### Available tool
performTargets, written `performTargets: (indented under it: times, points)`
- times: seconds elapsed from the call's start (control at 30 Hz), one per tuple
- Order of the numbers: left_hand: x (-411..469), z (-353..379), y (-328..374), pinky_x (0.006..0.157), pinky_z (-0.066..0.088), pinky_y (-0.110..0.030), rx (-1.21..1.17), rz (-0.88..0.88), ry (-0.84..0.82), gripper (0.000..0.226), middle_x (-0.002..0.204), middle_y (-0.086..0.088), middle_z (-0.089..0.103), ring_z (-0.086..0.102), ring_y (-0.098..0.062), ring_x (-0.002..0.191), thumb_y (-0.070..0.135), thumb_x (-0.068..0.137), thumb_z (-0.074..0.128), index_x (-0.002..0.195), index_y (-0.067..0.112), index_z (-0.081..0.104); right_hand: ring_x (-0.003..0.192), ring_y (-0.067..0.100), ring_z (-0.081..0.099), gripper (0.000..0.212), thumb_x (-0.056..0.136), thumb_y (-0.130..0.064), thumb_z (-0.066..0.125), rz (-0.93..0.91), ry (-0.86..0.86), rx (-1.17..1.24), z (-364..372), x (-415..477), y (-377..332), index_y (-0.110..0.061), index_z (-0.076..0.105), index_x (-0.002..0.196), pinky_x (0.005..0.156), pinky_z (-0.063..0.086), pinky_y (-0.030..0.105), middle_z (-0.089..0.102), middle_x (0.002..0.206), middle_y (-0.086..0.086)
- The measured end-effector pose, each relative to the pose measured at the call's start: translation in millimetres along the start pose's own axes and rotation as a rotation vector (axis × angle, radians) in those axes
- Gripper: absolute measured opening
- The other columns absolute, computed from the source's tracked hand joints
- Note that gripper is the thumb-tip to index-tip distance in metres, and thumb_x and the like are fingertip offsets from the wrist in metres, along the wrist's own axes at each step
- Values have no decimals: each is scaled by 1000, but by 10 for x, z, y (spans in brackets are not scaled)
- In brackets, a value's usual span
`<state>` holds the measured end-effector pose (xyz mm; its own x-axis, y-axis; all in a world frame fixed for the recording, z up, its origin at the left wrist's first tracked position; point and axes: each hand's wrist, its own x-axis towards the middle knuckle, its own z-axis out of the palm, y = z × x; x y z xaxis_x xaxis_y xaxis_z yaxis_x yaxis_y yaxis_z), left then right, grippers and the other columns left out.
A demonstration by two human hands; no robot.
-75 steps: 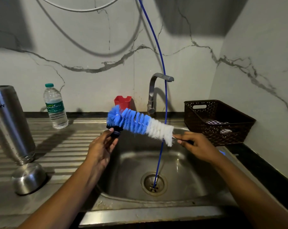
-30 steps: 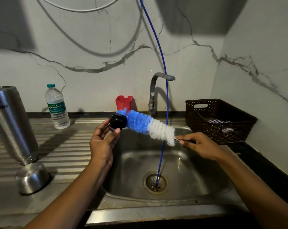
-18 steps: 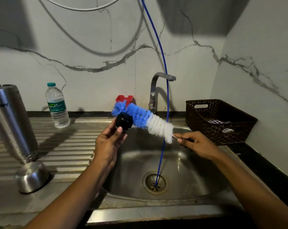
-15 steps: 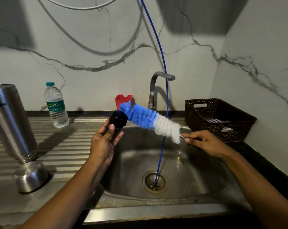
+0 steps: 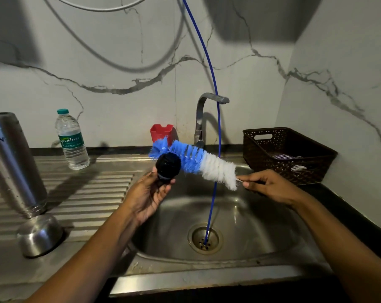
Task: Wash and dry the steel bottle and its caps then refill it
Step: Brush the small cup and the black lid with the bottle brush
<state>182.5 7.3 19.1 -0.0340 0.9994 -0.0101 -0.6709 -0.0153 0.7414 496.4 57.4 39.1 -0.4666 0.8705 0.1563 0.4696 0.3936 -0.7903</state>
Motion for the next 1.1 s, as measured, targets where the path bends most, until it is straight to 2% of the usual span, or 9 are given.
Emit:
performTargets:
  times: [0.17,0.3,0.4,0.5,0.57,0.63,0.8,0.97,1.1]
  points:
    - [27,-45,110,41,52,-19,-26,-6,-8,48,70,-19,70,69,-20,53,22,30,91,71,3,77,103,-3,61,46,58,-64,75,15,17,80,-247,-140,34,-39,72,96,88,43,8,69,103,-18]
    - [-7,-1,62,38,51,-20,-1,-73,-23,72,69,-20,69,69,-21,52,28,35,95,96,-1,68,104,-3,60,32,79,-22,67,4,-54,35,-17,18,39,-17,68,111,95,42,13,68,97,-24]
    - [-30,19,88,37,50,-20,-1,-96,-29,102,68,-21,69,68,-21,49,26,15,99,106,-1,58,105,-1,61,37,73,-40,73,-15,-44,46,-46,-16,10,-24,68,106,94,43,14,69,101,-20]
    - [-70,38,103,36,49,-19,27,-112,22,55,64,-19,68,67,-19,47,19,69,79,114,1,54,103,0,62,76,50,-68,77,-5,-18,94,-287,-136,33,-20,68,107,88,44,10,69,108,-10]
    - [-86,70,68,36,49,-18,61,-139,34,22,63,-17,68,67,-18,47,16,96,46,110,1,54,102,0,62,59,62,-54,79,-21,-36,83,-267,-106,70,-19,68,108,88,44,9,69,108,-9]
    - [-88,82,37,37,50,-19,80,-150,27,23,64,-16,69,67,-19,48,15,100,38,100,3,58,102,-1,62,38,78,-27,70,-21,-51,31,-148,-46,21,-12,66,113,89,43,9,69,104,-16]
    - [-54,36,81,40,51,-19,83,-100,58,20,66,-12,71,68,-18,50,16,99,40,102,7,57,98,-3,63,20,77,-30,73,-22,10,87,-305,-164,-49,-30,71,97,86,44,7,70,101,-15]
    - [-23,30,48,46,54,-20,0,-63,93,21,70,-13,72,71,-20,58,18,98,42,104,4,57,107,6,60,27,87,-20,62,-124,65,-158,-35,-16,-21,-33,65,111,94,44,22,67,113,-10]
    - [17,-21,129,48,54,-19,-91,28,148,22,69,-11,72,71,-18,58,20,98,43,97,4,58,88,-10,58,30,88,-15,61,-149,115,-196,-134,-59,-20,-30,63,114,77,40,9,62,89,-34]
